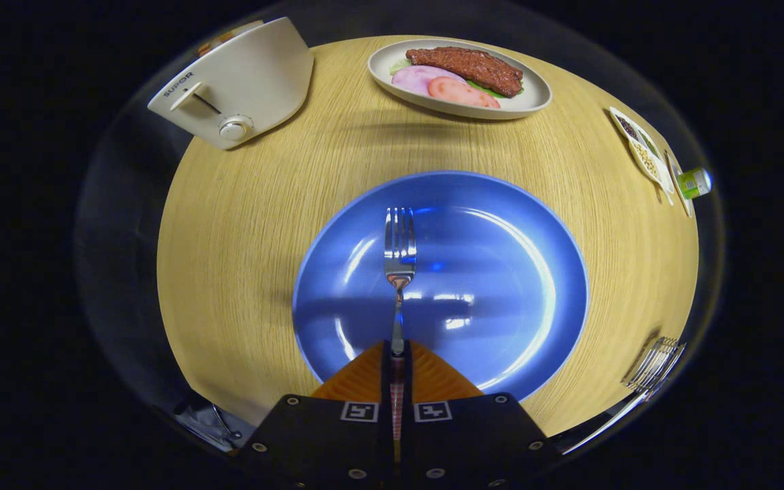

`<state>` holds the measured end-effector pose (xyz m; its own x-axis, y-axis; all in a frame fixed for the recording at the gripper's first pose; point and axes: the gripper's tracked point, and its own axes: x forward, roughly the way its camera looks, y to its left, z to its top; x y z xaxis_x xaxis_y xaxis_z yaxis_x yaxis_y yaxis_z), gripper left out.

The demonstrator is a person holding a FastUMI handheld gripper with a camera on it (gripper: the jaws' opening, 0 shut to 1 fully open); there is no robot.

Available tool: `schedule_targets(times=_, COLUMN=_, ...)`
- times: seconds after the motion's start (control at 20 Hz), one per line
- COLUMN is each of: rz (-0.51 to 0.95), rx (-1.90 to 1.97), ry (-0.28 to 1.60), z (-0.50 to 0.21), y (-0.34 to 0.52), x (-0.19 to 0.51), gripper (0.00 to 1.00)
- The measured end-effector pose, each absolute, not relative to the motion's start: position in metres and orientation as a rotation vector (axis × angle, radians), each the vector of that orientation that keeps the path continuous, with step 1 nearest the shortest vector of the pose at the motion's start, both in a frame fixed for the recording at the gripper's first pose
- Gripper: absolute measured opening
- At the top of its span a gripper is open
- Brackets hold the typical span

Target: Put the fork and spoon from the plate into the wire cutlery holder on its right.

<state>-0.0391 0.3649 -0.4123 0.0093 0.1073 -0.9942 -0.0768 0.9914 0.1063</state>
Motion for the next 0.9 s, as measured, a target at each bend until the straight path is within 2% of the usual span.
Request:
schedule_targets(times=0.3, rz=0.137, rx=0.102, ry=1.482, z=-0.361, y=0.314, x=-0.042, gripper=0.04)
schedule_targets(times=0.7, rz=-0.070, rx=0.181, ry=1.483, z=-0.291, y=0.148, x=-0.096, gripper=0.04)
schedule_targets(times=0.9, rz=-0.118, rx=0.200, ry=1.512, z=-0.273, y=0.093, x=-0.130, gripper=0.04)
